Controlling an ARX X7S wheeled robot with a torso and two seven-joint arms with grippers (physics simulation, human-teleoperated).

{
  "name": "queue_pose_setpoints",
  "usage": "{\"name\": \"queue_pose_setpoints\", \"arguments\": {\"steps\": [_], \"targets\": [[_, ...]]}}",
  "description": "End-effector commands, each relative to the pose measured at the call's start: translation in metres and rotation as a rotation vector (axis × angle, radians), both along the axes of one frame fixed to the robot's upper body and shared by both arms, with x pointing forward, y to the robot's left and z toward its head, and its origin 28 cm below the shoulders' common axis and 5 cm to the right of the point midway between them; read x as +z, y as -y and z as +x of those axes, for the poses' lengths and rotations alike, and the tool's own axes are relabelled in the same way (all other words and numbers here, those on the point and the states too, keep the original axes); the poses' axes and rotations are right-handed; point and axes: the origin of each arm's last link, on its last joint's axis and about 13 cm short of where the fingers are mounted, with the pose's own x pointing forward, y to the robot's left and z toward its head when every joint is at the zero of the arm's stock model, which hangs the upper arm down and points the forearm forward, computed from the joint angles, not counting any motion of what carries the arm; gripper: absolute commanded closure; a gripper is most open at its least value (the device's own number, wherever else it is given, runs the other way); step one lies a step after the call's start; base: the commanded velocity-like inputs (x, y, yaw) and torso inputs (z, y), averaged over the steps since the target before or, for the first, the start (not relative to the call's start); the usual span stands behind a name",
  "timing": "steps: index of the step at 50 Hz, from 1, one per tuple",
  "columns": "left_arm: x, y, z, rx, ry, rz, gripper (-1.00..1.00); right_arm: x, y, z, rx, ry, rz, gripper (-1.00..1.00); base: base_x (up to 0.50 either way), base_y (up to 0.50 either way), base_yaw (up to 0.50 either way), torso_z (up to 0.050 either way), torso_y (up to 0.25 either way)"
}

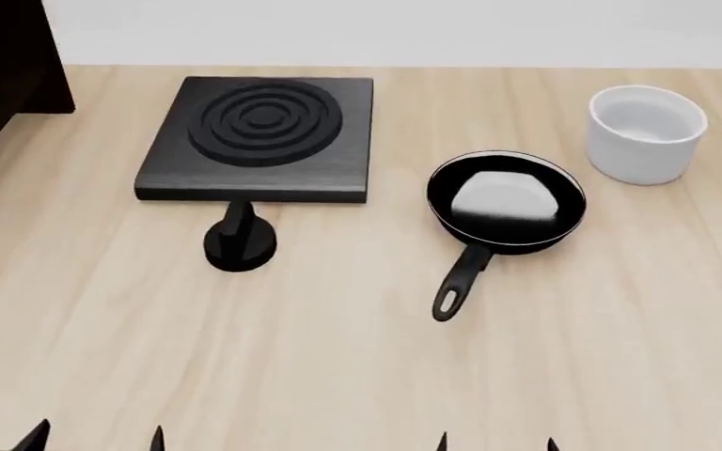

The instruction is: Put the frying pan on the cabinet shelf.

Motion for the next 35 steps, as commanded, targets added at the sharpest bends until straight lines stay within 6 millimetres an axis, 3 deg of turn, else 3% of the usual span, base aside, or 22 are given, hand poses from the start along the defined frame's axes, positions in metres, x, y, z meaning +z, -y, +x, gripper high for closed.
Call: {"name": "queue_pose_setpoints", "arguments": {"steps": [1,13,14,15,16,24,27,29,31,33,35], "targets": [[0.0,0.0,0.0,-0.005,-0.003,-0.01,-1.0,0.0,0.0,0.0,-0.002,0.002,-0.003,-1.0,0.0,0.0,0.0,0.05,0.0],[-0.001,-0.001,0.001,0.015,-0.019,-0.041,-1.0,0.002,0.0,0.0,-0.005,0.011,-0.01,-1.0,0.0,0.0,0.0,0.05,0.0],[-0.001,-0.001,0.001,0.015,-0.024,-0.076,-1.0,0.002,0.0,0.0,-0.006,0.013,-0.012,-1.0,0.0,0.0,0.0,0.0,0.0],[-0.009,-0.007,0.001,0.009,-0.101,-0.016,-1.0,0.006,-0.005,-0.014,0.01,-0.033,-0.03,-1.0,0.0,0.0,0.0,0.0,0.0],[-0.002,0.0,0.004,0.031,-0.042,-0.008,-1.0,0.001,-0.003,-0.001,0.034,0.008,0.007,-1.0,0.0,0.0,0.0,0.0,0.0],[0.0,0.001,0.006,0.03,-0.044,-0.016,-1.0,0.004,-0.003,-0.001,0.034,0.011,0.009,-1.0,0.0,0.0,0.0,0.0,0.0],[0.01,0.003,0.008,0.027,-0.017,-0.005,-1.0,0.016,-0.003,0.0,0.027,0.029,0.017,-1.0,0.0,0.0,0.0,0.0,0.0],[0.029,0.007,0.006,-0.014,0.055,0.25,-1.0,0.028,-0.002,0.001,0.016,0.067,0.032,-1.0,0.0,0.0,0.0,0.0,0.0],[0.049,0.008,0.004,0.003,0.019,-0.113,-1.0,0.042,0.0,0.002,0.004,0.089,0.026,-1.0,0.0,0.0,0.0,0.0,0.0],[0.059,0.007,0.004,-0.037,0.021,0.056,-1.0,0.062,0.004,0.004,-0.013,0.098,0.033,-1.0,0.0,0.0,0.0,0.0,0.0],[0.071,0.005,0.003,-0.038,-0.002,0.02,-1.0,0.078,0.006,0.005,-0.026,0.107,0.026,-1.0,0.0,0.0,0.0,0.0,0.0]]}}
